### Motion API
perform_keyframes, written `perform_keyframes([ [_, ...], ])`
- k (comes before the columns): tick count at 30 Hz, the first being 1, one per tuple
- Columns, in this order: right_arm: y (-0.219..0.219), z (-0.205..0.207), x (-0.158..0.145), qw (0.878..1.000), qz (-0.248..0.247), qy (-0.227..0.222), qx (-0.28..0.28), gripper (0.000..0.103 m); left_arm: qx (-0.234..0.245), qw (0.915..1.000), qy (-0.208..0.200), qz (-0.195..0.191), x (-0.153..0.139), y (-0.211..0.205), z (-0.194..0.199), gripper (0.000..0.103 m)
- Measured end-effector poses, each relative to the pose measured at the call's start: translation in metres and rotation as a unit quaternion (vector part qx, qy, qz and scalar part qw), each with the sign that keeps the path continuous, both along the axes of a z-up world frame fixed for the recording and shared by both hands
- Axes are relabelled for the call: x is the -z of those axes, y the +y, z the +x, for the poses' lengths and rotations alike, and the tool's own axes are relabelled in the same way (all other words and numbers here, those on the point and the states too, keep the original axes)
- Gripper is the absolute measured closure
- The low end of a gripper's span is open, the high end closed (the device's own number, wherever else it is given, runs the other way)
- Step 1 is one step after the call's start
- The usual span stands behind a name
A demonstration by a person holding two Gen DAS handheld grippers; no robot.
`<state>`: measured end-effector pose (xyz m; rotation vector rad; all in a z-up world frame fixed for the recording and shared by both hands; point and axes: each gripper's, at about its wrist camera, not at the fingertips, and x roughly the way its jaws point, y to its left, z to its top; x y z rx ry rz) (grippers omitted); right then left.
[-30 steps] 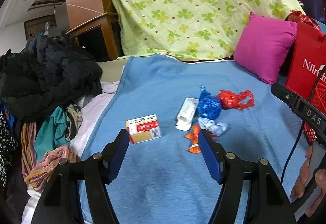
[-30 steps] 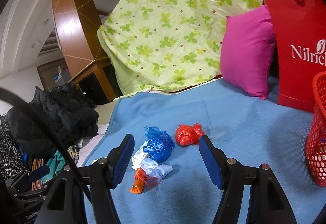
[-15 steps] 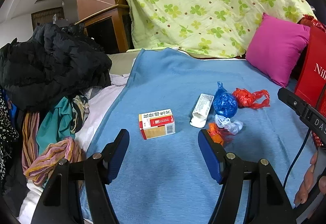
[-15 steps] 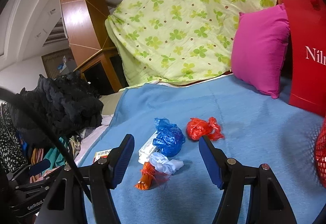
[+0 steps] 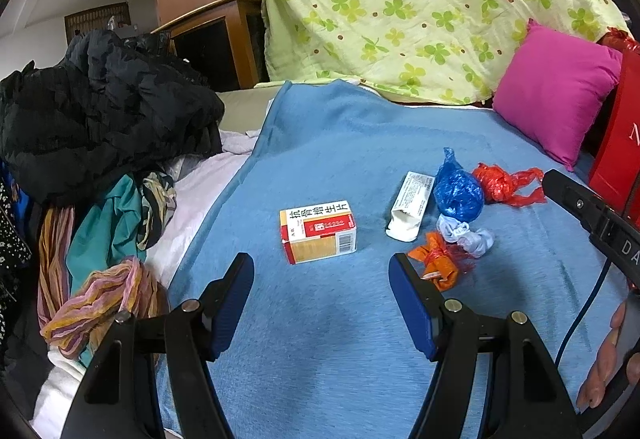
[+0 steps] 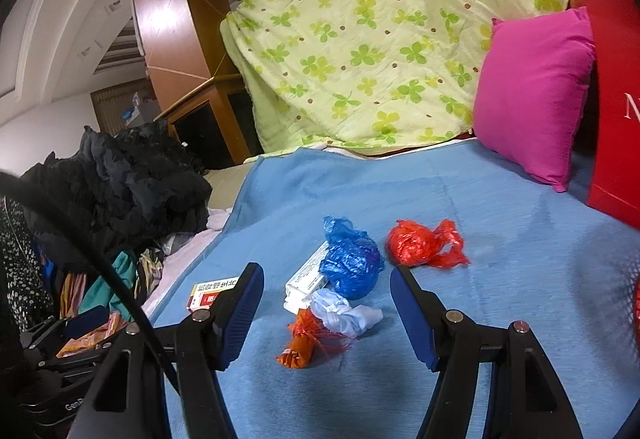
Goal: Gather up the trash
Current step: 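Grasp the orange plastic bag with the right tool while the left tool grasps the red-and-white medicine box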
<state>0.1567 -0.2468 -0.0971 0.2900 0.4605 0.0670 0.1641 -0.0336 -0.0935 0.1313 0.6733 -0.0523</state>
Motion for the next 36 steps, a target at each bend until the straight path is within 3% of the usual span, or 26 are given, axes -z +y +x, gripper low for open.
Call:
perform_keyframes([
  [11,0.029,0.026,0.022,0.999,-0.016,0.038,-0.036,0.033,-0.027,0.9991,0.033,0.0,0.031,0.026,0.025,0.032],
  [17,0.044,0.052,0.052,0.993,-0.016,0.1,-0.056,0.033,-0.048,0.9968,0.063,-0.01,0.052,0.055,0.051,0.032],
  [22,0.052,0.076,0.078,0.985,0.021,0.151,-0.077,0.034,-0.036,0.9953,0.078,-0.044,0.055,0.075,0.085,0.032],
  [26,0.054,0.089,0.096,0.98,0.034,0.183,-0.068,0.037,0.022,0.9946,0.085,-0.055,0.056,0.071,0.112,0.032],
  [28,0.051,0.094,0.104,0.977,0.049,0.195,-0.069,0.051,0.064,0.9927,0.084,-0.058,0.056,0.063,0.123,0.032],
  [32,0.046,0.099,0.111,0.974,0.06,0.208,-0.064,0.064,0.143,0.9831,0.089,-0.071,0.06,0.051,0.142,0.032],
  [36,0.045,0.097,0.111,0.973,0.058,0.212,-0.071,0.073,0.217,0.9687,0.107,-0.056,0.067,0.04,0.159,0.029],
])
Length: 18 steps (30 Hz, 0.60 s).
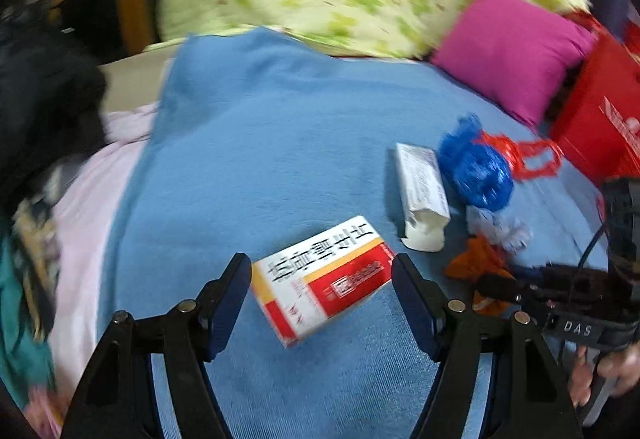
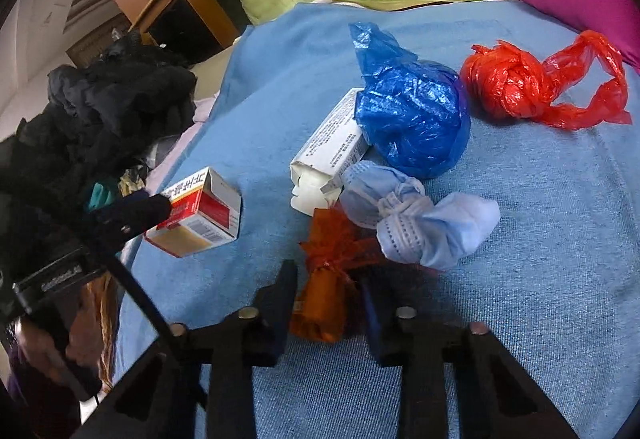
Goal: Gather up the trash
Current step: 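Grasp the orange plastic bag with the right tool while the left tool grasps the red-and-white medicine box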
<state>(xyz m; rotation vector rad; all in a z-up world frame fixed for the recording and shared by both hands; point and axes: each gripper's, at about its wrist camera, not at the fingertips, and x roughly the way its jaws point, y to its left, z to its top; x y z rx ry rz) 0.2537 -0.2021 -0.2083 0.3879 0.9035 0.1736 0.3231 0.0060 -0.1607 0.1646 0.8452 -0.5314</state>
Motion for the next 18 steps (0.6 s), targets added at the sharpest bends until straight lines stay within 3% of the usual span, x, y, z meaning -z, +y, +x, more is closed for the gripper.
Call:
perform_keyframes([
  [5,-0.004,-0.002,-0.001,1.0,0.029,0.005,-0.009,0.076,0.059,0.9981,-0.004,0.013,0.003,-0.002,0.008,0.026],
  [12,-0.016,-0.017,-0.007,0.998,0.059,0.012,-0.016,0.076,0.088,0.9945,-0.027,0.05,-0.006,0.0,0.004,0.026],
  [15,-0.024,-0.023,-0.01,0.998,0.066,0.015,-0.017,0.076,0.105,0.9925,-0.002,0.063,0.002,-0.006,0.009,0.026],
  [18,-0.033,-0.028,-0.012,0.997,0.077,0.017,-0.012,0.076,0.119,0.9886,-0.005,0.092,0.014,-0.015,0.008,0.026],
])
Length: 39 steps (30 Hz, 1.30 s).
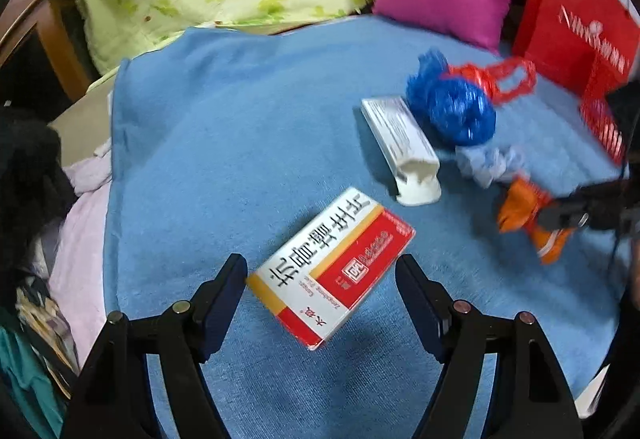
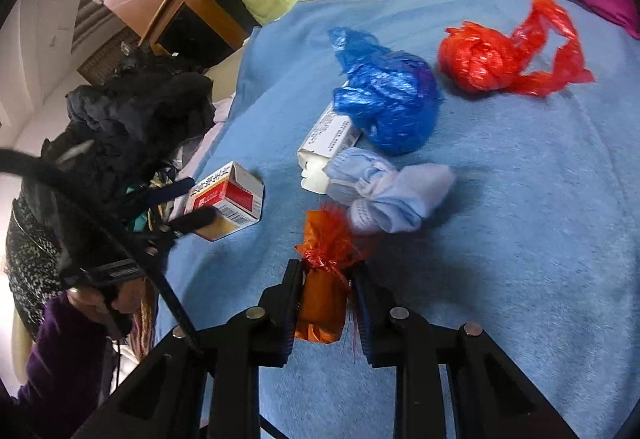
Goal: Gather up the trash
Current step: 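Grasp the orange plastic bag with the right tool while the left tool grasps the red-and-white medicine box, then carry both items to the red mesh basket and open the right tool to drop the orange bag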
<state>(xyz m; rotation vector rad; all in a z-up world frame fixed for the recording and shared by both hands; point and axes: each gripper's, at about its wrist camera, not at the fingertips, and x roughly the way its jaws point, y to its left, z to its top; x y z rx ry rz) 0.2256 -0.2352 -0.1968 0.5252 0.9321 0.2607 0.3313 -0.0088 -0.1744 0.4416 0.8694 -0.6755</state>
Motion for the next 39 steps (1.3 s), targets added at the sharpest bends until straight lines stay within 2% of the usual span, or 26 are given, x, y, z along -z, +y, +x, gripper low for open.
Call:
perform_keyframes([
  [6,-0.001,-0.002,-0.002,1.0,-0.006,0.01,-0.016,0.076,0.008,0.9998,0.017,0.005,0.016,-0.011,-0.002,0.026],
  [9,-0.008,-0.008,-0.003,1.0,-0.01,0.011,-0.017,0.076,0.01,0.9998,0.013,-0.007,0.016,-0.014,-0.006,0.026],
  [10,-0.011,-0.01,-0.004,1.0,-0.009,0.011,-0.016,0.076,0.006,0.9999,0.013,-0.008,0.016,-0.014,-0.007,0.027],
  [11,-0.012,-0.011,-0.004,1.0,-0.011,0.011,-0.015,0.076,0.002,0.9998,0.013,-0.011,0.016,-0.014,-0.007,0.033],
  [13,-0.014,-0.012,-0.006,1.0,-0.015,0.01,-0.013,0.076,-0.007,0.9996,0.02,-0.019,0.016,-0.015,-0.009,0.035],
  [17,-0.027,-0.021,-0.013,1.0,-0.015,0.003,-0.004,0.076,-0.024,0.999,0.019,-0.034,0.011,-0.018,-0.018,0.04],
  [27,-0.064,-0.046,-0.038,0.999,-0.023,-0.03,0.037,0.076,-0.061,0.996,0.002,-0.065,-0.019,-0.032,-0.076,0.04],
  [30,-0.074,-0.055,-0.045,0.998,-0.027,-0.04,0.049,0.076,-0.08,0.9951,-0.007,-0.059,-0.028,-0.043,-0.097,0.04],
  [34,-0.086,-0.065,-0.052,0.996,-0.027,-0.05,0.065,0.076,-0.113,0.9928,-0.028,-0.03,-0.039,-0.067,-0.122,0.04],
  [39,-0.103,-0.08,-0.064,0.994,-0.029,-0.069,0.082,0.076,-0.134,0.99,-0.039,-0.023,-0.052,-0.091,-0.146,0.04],
])
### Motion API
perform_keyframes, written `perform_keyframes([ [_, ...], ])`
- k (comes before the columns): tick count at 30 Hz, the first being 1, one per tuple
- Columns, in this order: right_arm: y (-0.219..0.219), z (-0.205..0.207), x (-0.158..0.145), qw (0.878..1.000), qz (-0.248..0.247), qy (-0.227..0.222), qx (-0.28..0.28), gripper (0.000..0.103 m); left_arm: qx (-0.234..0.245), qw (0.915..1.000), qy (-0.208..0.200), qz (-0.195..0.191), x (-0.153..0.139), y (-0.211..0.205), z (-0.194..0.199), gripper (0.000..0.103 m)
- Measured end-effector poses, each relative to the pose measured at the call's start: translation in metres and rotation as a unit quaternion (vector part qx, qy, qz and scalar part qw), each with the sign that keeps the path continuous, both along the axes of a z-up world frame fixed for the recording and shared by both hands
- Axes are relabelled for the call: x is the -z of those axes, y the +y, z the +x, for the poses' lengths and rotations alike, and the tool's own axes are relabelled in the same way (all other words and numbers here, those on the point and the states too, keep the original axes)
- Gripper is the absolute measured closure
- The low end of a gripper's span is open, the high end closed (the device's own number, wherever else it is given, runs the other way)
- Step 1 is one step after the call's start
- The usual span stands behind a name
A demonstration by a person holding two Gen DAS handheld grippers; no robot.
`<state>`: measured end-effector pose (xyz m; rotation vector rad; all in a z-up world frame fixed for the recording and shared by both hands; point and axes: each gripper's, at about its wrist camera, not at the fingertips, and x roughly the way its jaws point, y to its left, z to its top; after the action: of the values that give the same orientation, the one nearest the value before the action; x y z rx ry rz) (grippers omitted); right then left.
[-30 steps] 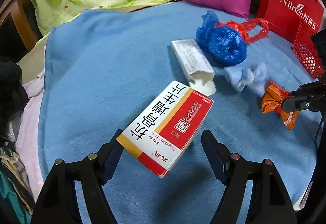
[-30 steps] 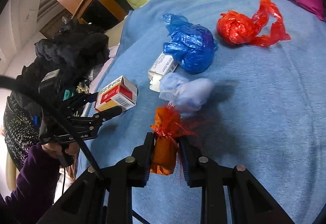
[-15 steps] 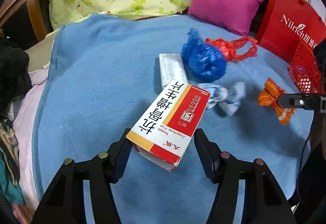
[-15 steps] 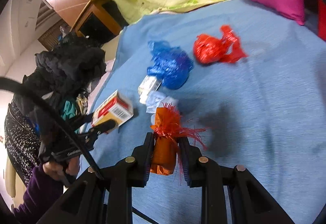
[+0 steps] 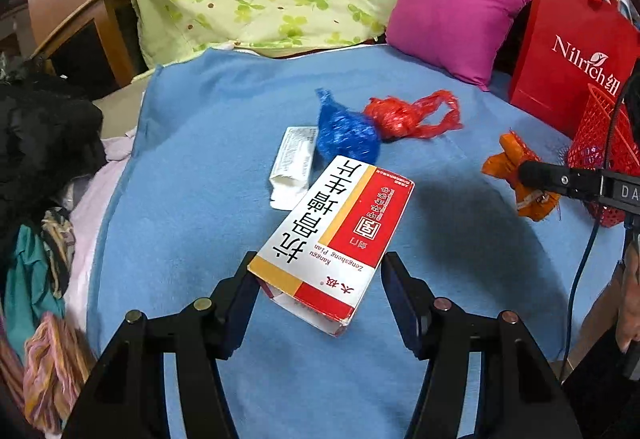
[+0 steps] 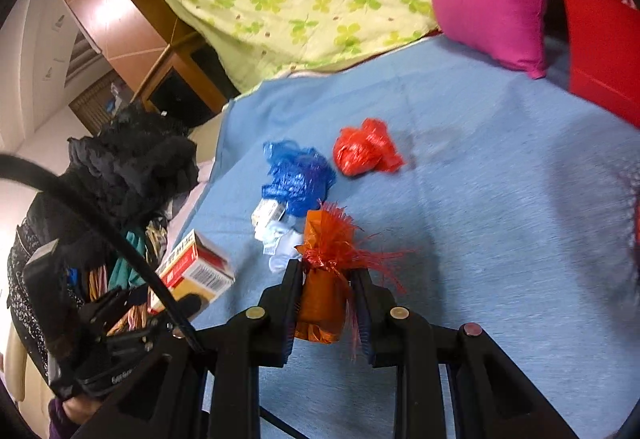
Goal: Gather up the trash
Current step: 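Carry both items to the red mesh basket and open the right tool to drop the orange bag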
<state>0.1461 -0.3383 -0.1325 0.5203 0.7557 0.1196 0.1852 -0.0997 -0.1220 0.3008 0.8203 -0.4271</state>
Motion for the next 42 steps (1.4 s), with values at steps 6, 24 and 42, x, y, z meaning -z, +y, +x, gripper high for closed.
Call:
perform_keyframes([
  [6,-0.02,-0.02,-0.014,1.0,-0.008,-0.02,0.023,0.076,-0.009,0.9995,-0.024,0.019,-0.014,-0.03,-0.029,0.04],
  [24,-0.072,-0.089,-0.055,0.987,-0.04,-0.13,0.089,0.076,0.031,0.9951,-0.091,0.023,-0.06,-0.096,-0.091,0.04],
  [42,-0.121,-0.15,-0.076,0.965,-0.041,-0.202,0.161,0.076,0.092,0.9895,-0.111,-0.011,-0.089,-0.161,-0.118,0.04],
])
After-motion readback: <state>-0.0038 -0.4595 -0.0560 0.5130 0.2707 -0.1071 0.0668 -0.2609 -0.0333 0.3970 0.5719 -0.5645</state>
